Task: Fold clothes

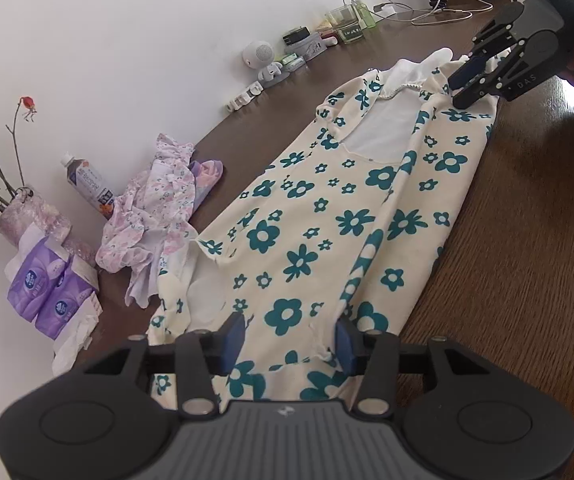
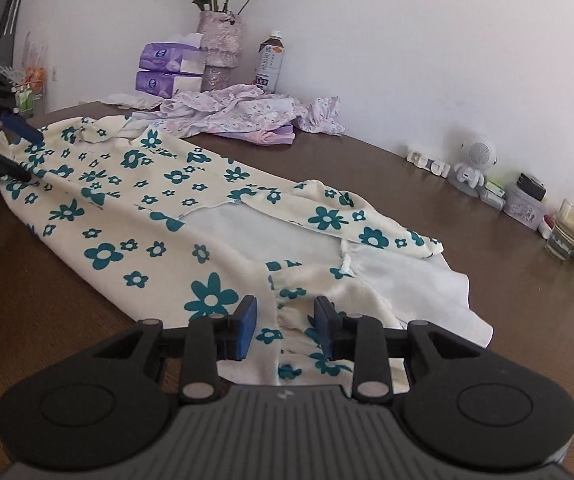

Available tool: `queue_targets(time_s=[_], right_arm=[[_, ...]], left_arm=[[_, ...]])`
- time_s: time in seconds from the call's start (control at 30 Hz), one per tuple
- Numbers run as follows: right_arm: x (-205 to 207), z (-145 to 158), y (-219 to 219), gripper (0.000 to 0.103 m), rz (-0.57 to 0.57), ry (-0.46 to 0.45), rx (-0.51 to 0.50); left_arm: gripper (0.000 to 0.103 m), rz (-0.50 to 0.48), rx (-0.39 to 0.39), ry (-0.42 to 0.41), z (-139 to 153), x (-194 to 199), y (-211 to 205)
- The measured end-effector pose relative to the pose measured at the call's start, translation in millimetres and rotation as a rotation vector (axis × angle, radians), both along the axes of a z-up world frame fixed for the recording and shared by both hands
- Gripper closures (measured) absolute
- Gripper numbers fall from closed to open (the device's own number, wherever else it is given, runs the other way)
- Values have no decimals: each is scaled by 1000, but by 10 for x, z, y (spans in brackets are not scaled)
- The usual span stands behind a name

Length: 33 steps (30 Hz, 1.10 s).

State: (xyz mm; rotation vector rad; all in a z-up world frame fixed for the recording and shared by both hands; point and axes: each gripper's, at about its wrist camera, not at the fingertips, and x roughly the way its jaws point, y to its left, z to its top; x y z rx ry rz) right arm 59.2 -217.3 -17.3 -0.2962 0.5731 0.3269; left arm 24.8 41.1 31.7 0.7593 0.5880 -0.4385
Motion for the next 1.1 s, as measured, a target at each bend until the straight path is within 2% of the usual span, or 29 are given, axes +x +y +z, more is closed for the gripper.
queue_targets(time_s=[0.13,0.2,0.27,0.33,0.43,0.53,0.67,0.77,0.87,1.0,1.1], right_arm=[[58,-30,-50,72,-41,25,33],[74,-32,-62,72,-52,32,45],[79,-34,-58,72,-59,36,47],[80,-34,-47,72,-64,37,44],[78,-34,-42,72,-68,38,39],[73,-30,-34,72,-68,39,35],[73,-28,-41,72,-68,39,37],[71,-32,-42,71,-68,38,39],[71,-35,-44,71,-66,36,39],[68,-32,-43,70,-62,37,37],[70,-29,-35,70,-62,36,31]], left_arm=[[56,4,3,-22,19,14,19],[64,6,-6,-4,25,71,14],[87,-3,-50,53,42,148,27],[90,-1,-137,134,83,258,85],[88,42,-257,209,165,449,246],[80,82,-314,261,230,632,377],[80,132,-334,294,262,772,457],[80,164,-407,357,247,849,602],[80,194,-457,376,229,831,751],[80,228,-601,378,299,719,1031],[66,268,-730,343,365,547,1267]])
